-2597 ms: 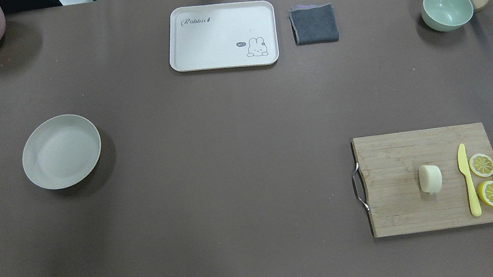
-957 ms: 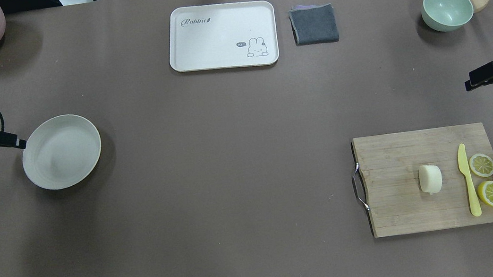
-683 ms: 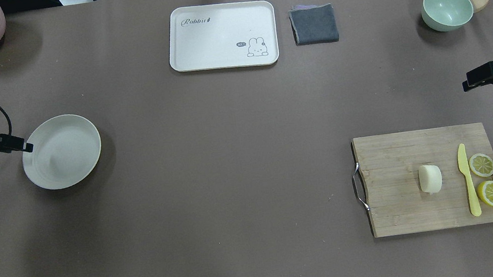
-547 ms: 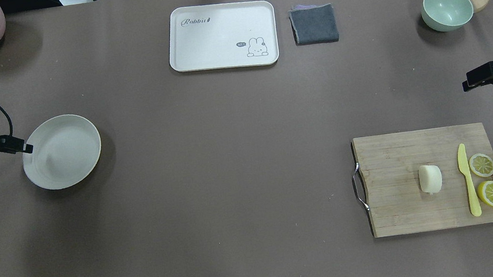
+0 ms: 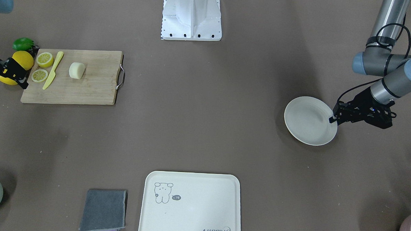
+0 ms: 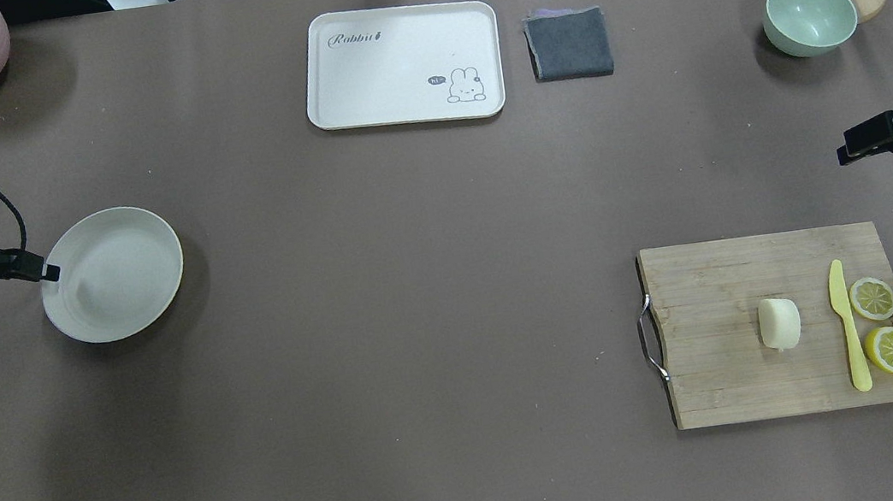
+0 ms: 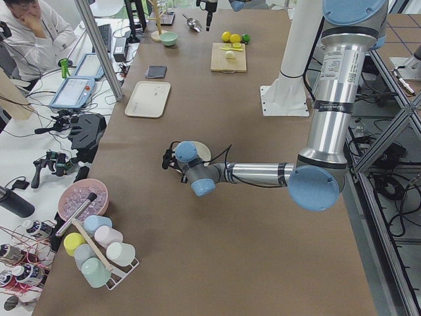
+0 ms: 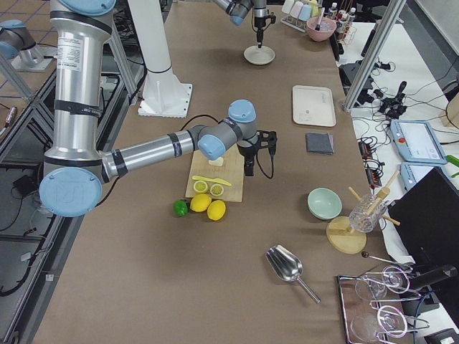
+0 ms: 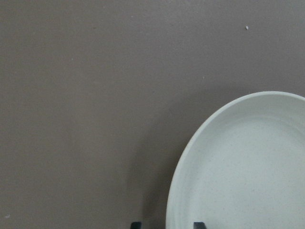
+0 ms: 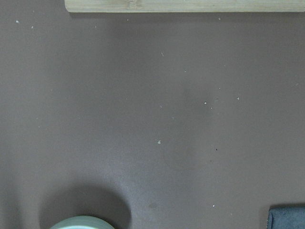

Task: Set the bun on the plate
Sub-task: 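Reach the left gripper to the rim of the cream plate, then drag the cream plate with the left gripper toward the table center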

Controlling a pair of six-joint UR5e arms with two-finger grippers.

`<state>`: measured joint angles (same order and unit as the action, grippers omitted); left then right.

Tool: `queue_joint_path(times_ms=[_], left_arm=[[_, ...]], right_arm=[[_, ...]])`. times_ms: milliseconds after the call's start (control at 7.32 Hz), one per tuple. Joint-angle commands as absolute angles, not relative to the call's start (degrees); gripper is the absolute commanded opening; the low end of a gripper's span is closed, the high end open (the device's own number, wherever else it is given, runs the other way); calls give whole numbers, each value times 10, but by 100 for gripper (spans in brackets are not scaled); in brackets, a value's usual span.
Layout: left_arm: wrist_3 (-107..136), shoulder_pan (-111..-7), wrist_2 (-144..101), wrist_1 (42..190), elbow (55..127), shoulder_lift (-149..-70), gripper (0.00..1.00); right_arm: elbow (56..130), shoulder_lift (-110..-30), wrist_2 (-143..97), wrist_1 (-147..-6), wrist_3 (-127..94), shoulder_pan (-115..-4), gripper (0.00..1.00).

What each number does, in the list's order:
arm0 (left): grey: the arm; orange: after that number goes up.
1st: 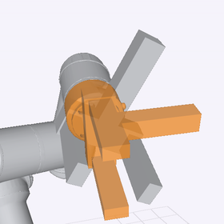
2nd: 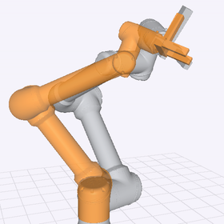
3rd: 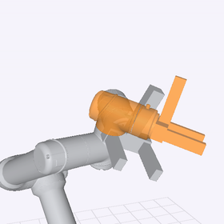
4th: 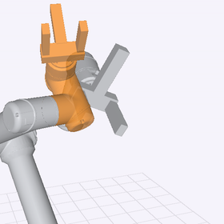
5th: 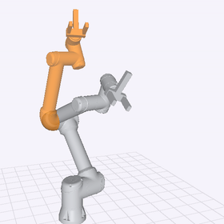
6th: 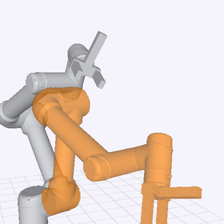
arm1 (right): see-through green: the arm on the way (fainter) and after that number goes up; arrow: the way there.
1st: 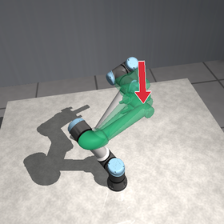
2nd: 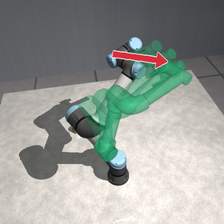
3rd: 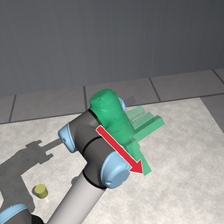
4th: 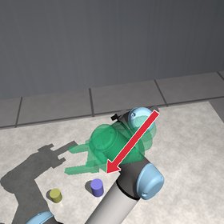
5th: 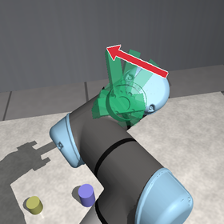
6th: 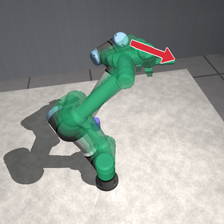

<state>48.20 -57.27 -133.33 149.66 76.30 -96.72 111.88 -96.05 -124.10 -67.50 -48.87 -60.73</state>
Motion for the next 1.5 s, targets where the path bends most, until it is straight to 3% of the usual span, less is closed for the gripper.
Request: queue_joint_path(times_ms=[0,547,820,1367], left_arm=[[501,-570,-1333,1510,764,-965,0],[678,-568,-1345,1507,812,-1042,0],[739,-493,-1274,1480,820,-1098,0],[739,-372,-1151,1243,892,-1206,0]], right_arm=[[1119,-960,-1241,-675,-488,-607,100],[1121,-961,-1237,-674,-489,-607,100],[1122,-961,-1236,-674,-489,-607,100],[1123,-961,-1237,-670,-489,-607,100]])
